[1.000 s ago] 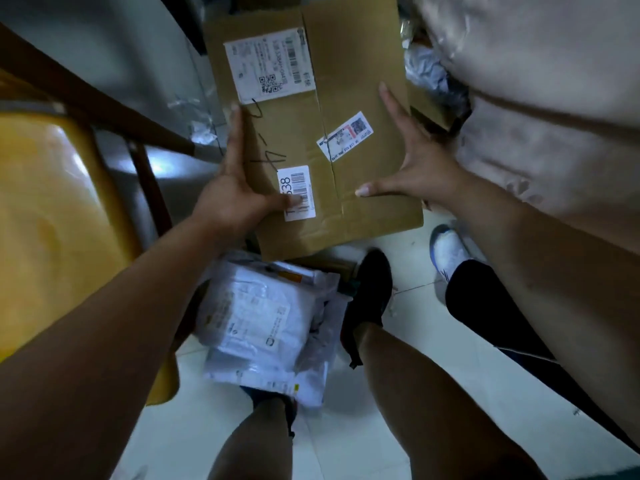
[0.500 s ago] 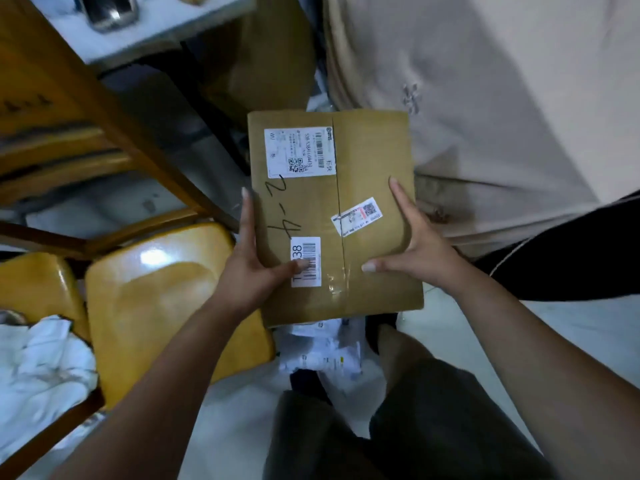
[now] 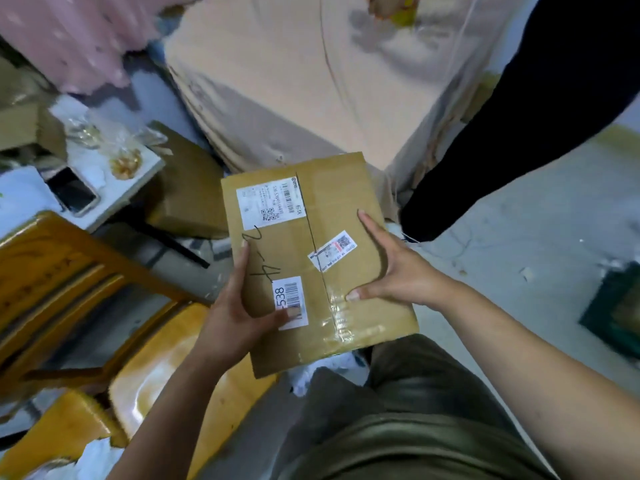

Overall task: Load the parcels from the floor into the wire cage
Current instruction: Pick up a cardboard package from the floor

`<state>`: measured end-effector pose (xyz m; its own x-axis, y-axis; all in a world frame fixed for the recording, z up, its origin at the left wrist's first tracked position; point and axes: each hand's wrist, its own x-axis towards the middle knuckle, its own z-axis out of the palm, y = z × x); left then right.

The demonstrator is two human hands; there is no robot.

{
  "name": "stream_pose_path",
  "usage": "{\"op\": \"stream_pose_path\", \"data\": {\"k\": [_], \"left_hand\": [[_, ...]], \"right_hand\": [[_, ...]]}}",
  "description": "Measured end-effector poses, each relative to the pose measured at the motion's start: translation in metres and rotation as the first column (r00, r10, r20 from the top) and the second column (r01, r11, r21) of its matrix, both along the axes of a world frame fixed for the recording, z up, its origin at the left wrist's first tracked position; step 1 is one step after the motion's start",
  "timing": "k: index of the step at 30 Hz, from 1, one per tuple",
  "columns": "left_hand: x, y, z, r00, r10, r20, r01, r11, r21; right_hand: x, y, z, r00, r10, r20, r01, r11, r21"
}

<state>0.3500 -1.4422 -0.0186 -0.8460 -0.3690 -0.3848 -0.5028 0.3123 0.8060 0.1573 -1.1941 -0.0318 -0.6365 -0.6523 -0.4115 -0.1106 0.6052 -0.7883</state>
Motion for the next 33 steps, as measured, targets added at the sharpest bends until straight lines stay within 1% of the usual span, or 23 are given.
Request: {"op": "stream_pose_path", "data": {"k": [4,8,11,13,16,18,21,24,30,33], "left_hand": [[-0.020,0.048,0.020,0.989,-0.150,0.011,0.150,0.988,0.027],[-0.043,0.101,0.030,0.964,-0.264,0.009,0.264,0.964,0.008],[-0.059,0.140,0.036,0.938,-0.347,0.010,0.347,0.938,0.027],[-0.071,0.166,0.038,0.911,-0.413,0.016,0.413,0.911,0.001],[-0.097,0.215,0.040,0.877,-0.478,0.046,0.480,0.877,-0.021],[-0.114,0.254,0.043,0.855,-0.517,0.052,0.519,0.854,-0.032],[-0.142,0.320,0.047,0.809,-0.586,0.045,0.587,0.809,-0.023],[-0.168,0.384,0.047,0.757,-0.653,0.028,0.653,0.757,-0.005],[-0.210,0.505,0.043,0.662,-0.750,0.010,0.750,0.662,0.019],[-0.228,0.555,0.039,0.603,-0.798,-0.004,0.798,0.603,0.013]], "right_hand": [[0.013,0.074,0.026,0.993,-0.121,0.001,0.120,0.992,0.047],[0.026,0.140,0.037,0.969,-0.246,0.008,0.245,0.967,0.065],[0.039,0.189,0.039,0.938,-0.345,0.031,0.343,0.938,0.049],[0.046,0.224,0.036,0.913,-0.405,0.040,0.404,0.914,0.028],[0.053,0.279,0.031,0.861,-0.508,0.027,0.508,0.861,0.018],[0.054,0.317,0.028,0.827,-0.562,0.010,0.561,0.826,0.045],[0.052,0.380,0.026,0.783,-0.622,-0.018,0.621,0.779,0.083],[0.049,0.445,0.027,0.732,-0.681,-0.017,0.680,0.728,0.089],[0.047,0.556,0.027,0.591,-0.807,-0.001,0.805,0.590,0.059],[0.048,0.599,0.025,0.538,-0.842,-0.018,0.841,0.536,0.064]]}}
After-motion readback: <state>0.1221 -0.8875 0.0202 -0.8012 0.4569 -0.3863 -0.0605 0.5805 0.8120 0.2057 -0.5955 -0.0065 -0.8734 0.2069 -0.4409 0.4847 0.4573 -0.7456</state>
